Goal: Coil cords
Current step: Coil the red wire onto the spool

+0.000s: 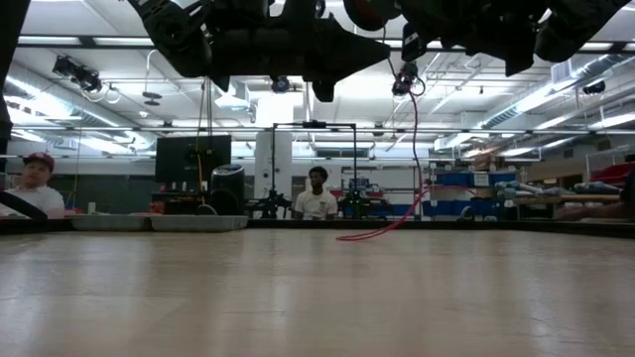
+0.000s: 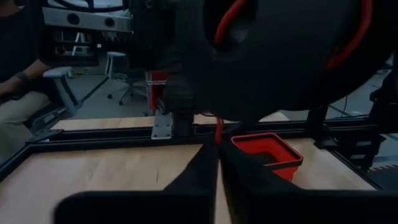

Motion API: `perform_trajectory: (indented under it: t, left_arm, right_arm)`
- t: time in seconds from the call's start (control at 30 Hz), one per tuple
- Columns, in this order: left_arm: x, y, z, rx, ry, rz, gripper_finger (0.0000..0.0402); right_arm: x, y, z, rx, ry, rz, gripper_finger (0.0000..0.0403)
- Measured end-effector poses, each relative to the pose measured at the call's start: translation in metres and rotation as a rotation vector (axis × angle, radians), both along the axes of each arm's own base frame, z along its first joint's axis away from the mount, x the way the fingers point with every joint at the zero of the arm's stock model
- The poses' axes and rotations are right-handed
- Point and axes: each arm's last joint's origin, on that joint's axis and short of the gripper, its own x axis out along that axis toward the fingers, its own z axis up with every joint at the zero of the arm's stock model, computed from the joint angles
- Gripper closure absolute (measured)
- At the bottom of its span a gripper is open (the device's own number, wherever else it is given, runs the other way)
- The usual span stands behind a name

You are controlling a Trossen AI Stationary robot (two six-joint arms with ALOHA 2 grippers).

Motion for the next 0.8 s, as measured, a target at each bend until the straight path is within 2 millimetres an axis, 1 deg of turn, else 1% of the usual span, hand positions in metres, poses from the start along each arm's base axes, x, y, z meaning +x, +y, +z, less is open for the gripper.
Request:
perform_trajectory:
  t: [0.07,0.17,0.33,0.53,0.6,0.8]
  left_arm:
    - [0.0,0.0,0.0,-0.001,-0.001,0.002,0.0394]
    - [0.0,0.0,0.0,-0.001,0.0,0.004,0.0399]
    - [0.0,-0.001,-0.001,-0.007,0.008,-0.009,0.04]
    - [-0.006,0.003,0.001,-0.025,0.099,-0.03,0.0401]
    - [-0.009,0.004,0.002,-0.03,0.133,-0.044,0.0401]
    - [-0.013,0.002,0.005,-0.024,0.167,-0.071,0.0401]
  right_arm:
    - [0.0,0.001,0.0,-0.001,0.001,0.003,0.0401]
    - [0.0,0.001,-0.001,-0.001,0.004,0.004,0.0401]
    - [0.0,0.001,-0.002,0.002,0.018,0.005,0.0401]
    - [-0.001,0.001,-0.003,0.007,0.035,0.034,0.0401]
    - [-0.002,0.0,-0.003,0.01,0.048,0.03,0.0401]
    - [-0.003,-0.005,-0.007,0.008,0.087,-0.024,0.0401]
